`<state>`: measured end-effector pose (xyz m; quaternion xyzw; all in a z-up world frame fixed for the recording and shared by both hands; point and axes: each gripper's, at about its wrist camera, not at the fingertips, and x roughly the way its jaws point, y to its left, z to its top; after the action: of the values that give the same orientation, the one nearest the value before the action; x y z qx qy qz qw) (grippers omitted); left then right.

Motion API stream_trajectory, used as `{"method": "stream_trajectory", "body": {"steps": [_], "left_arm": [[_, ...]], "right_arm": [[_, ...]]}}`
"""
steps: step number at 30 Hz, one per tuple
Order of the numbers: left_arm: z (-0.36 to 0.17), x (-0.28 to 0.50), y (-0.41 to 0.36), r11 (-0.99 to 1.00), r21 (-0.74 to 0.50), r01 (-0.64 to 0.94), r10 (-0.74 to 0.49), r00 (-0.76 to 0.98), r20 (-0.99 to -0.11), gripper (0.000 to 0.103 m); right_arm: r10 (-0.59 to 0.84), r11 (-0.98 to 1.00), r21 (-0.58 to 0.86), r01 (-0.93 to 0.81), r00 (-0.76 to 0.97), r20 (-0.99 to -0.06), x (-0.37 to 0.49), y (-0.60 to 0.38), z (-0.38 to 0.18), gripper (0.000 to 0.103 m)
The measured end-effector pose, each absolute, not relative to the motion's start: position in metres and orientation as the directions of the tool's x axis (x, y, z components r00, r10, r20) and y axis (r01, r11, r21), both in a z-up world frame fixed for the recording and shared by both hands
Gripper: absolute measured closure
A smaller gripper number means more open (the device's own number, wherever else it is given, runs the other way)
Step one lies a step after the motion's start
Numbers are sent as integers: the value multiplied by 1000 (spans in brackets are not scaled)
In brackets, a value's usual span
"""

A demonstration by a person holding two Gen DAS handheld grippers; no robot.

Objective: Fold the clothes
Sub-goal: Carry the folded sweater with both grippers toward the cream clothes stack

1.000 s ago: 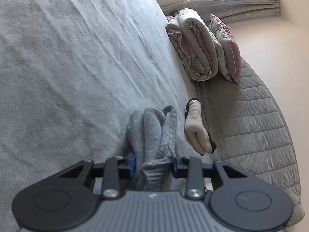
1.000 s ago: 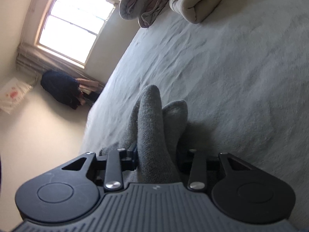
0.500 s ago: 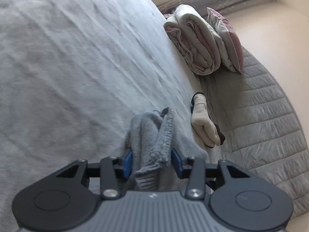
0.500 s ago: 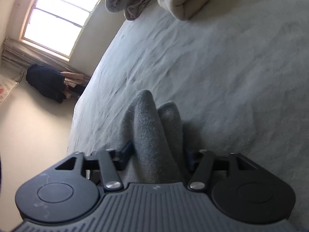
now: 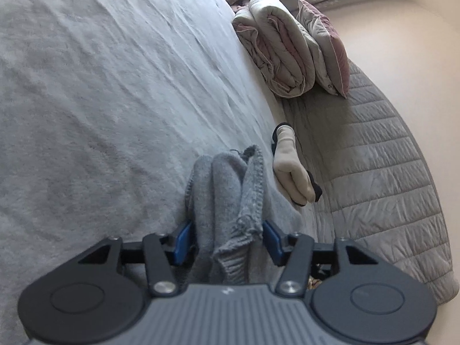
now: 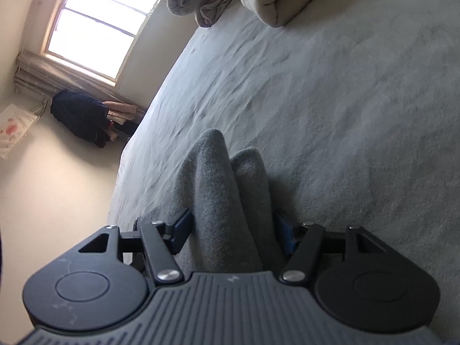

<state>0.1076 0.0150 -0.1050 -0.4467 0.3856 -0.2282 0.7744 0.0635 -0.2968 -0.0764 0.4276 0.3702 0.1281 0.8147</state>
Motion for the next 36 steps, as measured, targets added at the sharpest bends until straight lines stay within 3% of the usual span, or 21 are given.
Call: {"method": "stream_trajectory", "body": {"steps": [3, 5, 10, 14, 22, 36], "left_arm": [[-104, 106, 14, 483, -876, 10, -700, 605, -379, 57], [-103, 106, 13, 474, -881, 11, -702, 609, -370, 66], [-97, 103, 10, 455, -890, 14, -704, 619, -350, 70], [-86, 97, 6, 435, -900, 30, -698, 643, -316, 70], [-49, 115, -23, 439, -895, 76, -702, 651, -289, 70], [-3, 218, -108, 459, -876, 150, -725, 632, -272, 70]], "right_arm": [[514, 621, 778, 95, 700, -496, 64, -292, -76, 42], [517, 602, 792, 100, 707, -483, 64, -289, -78, 59], [511, 551, 828, 101, 744, -431, 57, -287, -78, 67], [537, 497, 864, 78, 755, -377, 55, -295, -67, 68], [544, 506, 861, 41, 760, -356, 84, -324, -30, 68], [502, 525, 851, -5, 809, -305, 164, -389, 8, 68]]}}
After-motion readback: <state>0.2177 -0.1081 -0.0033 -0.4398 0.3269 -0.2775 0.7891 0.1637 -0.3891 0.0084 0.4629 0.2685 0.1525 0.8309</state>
